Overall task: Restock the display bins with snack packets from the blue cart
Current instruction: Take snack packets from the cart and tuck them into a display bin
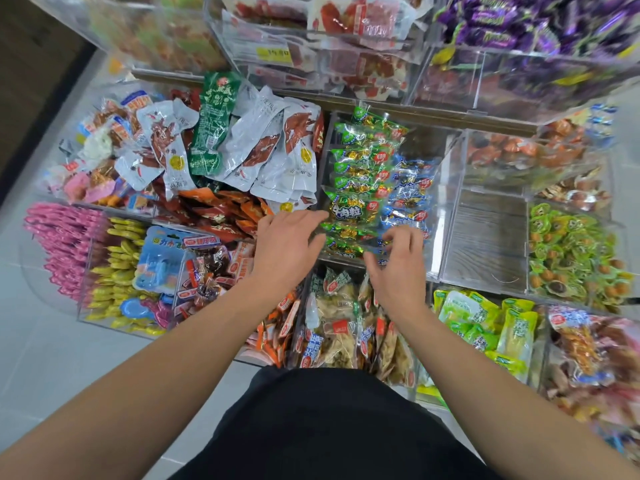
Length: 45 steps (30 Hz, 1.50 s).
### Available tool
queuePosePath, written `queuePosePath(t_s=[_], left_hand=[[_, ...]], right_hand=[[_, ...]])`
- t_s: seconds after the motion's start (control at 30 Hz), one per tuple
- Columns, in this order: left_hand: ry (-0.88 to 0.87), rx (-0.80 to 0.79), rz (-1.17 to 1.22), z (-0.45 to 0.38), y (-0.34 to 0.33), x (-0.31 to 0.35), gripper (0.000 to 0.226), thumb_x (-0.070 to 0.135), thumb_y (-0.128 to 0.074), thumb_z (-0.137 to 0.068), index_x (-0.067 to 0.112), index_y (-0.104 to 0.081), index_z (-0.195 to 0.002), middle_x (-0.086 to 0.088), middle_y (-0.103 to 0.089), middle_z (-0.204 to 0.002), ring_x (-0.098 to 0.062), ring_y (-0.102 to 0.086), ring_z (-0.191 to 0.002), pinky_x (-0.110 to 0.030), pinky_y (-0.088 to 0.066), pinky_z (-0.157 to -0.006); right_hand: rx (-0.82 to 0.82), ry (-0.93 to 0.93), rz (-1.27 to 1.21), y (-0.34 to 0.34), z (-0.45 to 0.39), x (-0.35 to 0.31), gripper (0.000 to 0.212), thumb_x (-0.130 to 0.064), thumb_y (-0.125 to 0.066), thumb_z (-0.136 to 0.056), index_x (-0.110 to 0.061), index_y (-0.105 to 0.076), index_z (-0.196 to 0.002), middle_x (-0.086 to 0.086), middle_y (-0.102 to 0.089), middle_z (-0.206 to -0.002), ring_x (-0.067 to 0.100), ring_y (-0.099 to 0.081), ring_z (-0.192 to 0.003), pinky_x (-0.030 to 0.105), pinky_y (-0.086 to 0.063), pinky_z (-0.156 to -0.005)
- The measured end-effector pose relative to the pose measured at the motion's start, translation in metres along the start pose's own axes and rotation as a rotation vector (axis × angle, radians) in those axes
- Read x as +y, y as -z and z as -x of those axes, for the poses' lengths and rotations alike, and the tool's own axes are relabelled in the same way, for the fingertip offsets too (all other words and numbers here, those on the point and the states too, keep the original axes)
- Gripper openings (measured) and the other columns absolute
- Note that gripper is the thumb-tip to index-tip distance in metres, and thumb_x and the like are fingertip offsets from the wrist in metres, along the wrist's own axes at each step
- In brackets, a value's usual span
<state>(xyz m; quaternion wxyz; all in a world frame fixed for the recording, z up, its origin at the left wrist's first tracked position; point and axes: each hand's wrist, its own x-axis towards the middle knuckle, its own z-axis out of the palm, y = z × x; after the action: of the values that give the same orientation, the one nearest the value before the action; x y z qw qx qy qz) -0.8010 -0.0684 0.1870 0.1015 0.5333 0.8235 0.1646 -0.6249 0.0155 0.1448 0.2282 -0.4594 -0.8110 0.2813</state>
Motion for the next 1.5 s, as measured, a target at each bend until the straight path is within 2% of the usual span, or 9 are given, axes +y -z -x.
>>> queuePosePath(t_s=[0.13, 0.27, 0.33, 0.43, 0.6, 0.97, 1.1, 1.27, 1.5], left_hand=[[0.048, -0.038, -0.046, -0.020, 0.002, -0.001, 0.024, 0.033, -0.053, -0.099, 0.034, -0.073, -0.113, 0.008, -0.074, -0.102, -0.019, -0.064, -0.101, -0.038, -0.025, -0.094], [0.098, -0.145, -0.063, -0.035, 0.007, 0.000, 0.018, 0.032, -0.056, -0.096, 0.033, -0.074, -0.095, 0.011, -0.073, -0.088, -0.017, -0.065, -0.090, -0.036, -0.022, -0.087], [0.090, -0.163, -0.067, -0.042, 0.010, 0.001, 0.018, 0.028, -0.056, -0.094, 0.031, -0.073, -0.088, 0.010, -0.072, -0.088, -0.017, -0.065, -0.089, -0.036, -0.025, -0.083], [0.086, -0.162, -0.037, -0.047, 0.016, -0.006, 0.019, 0.023, -0.057, -0.094, 0.028, -0.072, -0.085, 0.006, -0.073, -0.087, -0.024, -0.065, -0.088, -0.036, -0.043, -0.079], [0.068, -0.170, 0.012, -0.050, 0.019, -0.010, 0.018, 0.021, -0.055, -0.097, 0.021, -0.073, -0.094, -0.003, -0.074, -0.090, -0.029, -0.065, -0.087, -0.038, -0.051, -0.071], [0.083, -0.199, -0.008, -0.045, 0.012, 0.000, 0.020, 0.020, -0.054, -0.095, 0.019, -0.074, -0.092, -0.002, -0.074, -0.085, -0.026, -0.065, -0.080, -0.040, -0.055, -0.070], [0.075, -0.188, -0.016, -0.040, 0.011, 0.002, 0.019, 0.021, -0.055, -0.095, 0.020, -0.074, -0.094, -0.001, -0.073, -0.086, -0.026, -0.066, -0.079, -0.041, -0.056, -0.069], [0.010, -0.181, -0.016, -0.029, 0.010, -0.002, 0.024, 0.019, -0.052, -0.098, 0.018, -0.076, -0.098, -0.004, -0.075, -0.089, -0.029, -0.066, -0.084, -0.042, -0.055, -0.071], [-0.019, -0.079, 0.044, -0.008, 0.020, 0.010, 0.035, 0.020, -0.058, -0.097, 0.012, -0.065, -0.130, -0.009, -0.073, -0.111, -0.032, -0.063, -0.104, -0.043, -0.055, -0.084]], right_hand=[[-0.135, -0.045, 0.082, 0.001, 0.004, 0.005, 0.025, -0.028, -0.068, -0.089, -0.016, -0.056, -0.108, -0.002, -0.054, -0.102, 0.019, -0.053, -0.094, 0.032, -0.044, -0.077], [-0.295, -0.036, 0.115, 0.000, 0.005, 0.006, 0.037, -0.031, -0.063, -0.094, -0.017, -0.061, -0.129, 0.004, -0.065, -0.120, 0.024, -0.057, -0.112, 0.036, -0.047, -0.092], [-0.264, -0.020, 0.106, -0.001, 0.001, 0.002, 0.033, -0.027, -0.063, -0.095, -0.015, -0.065, -0.126, 0.006, -0.068, -0.118, 0.026, -0.062, -0.108, 0.037, -0.049, -0.090], [-0.232, 0.010, 0.072, -0.002, -0.008, -0.002, 0.025, -0.022, -0.062, -0.095, -0.013, -0.068, -0.119, 0.008, -0.072, -0.108, 0.028, -0.066, -0.097, 0.037, -0.050, -0.083], [-0.296, -0.110, 0.159, -0.012, -0.024, 0.002, 0.019, -0.023, -0.059, -0.097, -0.009, -0.069, -0.106, 0.011, -0.072, -0.091, 0.033, -0.066, -0.084, 0.035, -0.046, -0.067], [-0.380, -0.126, 0.258, -0.022, -0.024, -0.007, 0.025, -0.036, -0.057, -0.098, -0.020, -0.069, -0.113, 0.007, -0.073, -0.093, 0.032, -0.066, -0.089, 0.040, -0.056, -0.071], [-0.442, -0.120, 0.181, -0.007, -0.023, 0.000, 0.032, -0.044, -0.064, -0.090, -0.020, -0.070, -0.110, 0.000, -0.072, -0.099, 0.023, -0.066, -0.090, 0.032, -0.053, -0.073], [-0.358, -0.127, 0.029, 0.015, -0.010, 0.010, 0.036, -0.041, -0.068, -0.087, -0.021, -0.068, -0.117, -0.004, -0.070, -0.114, 0.015, -0.064, -0.104, 0.031, -0.050, -0.091], [-0.185, -0.180, -0.034, 0.029, 0.003, 0.001, 0.041, -0.043, -0.066, -0.088, -0.021, -0.059, -0.121, -0.008, -0.057, -0.115, 0.006, -0.052, -0.102, 0.025, -0.038, -0.084]])
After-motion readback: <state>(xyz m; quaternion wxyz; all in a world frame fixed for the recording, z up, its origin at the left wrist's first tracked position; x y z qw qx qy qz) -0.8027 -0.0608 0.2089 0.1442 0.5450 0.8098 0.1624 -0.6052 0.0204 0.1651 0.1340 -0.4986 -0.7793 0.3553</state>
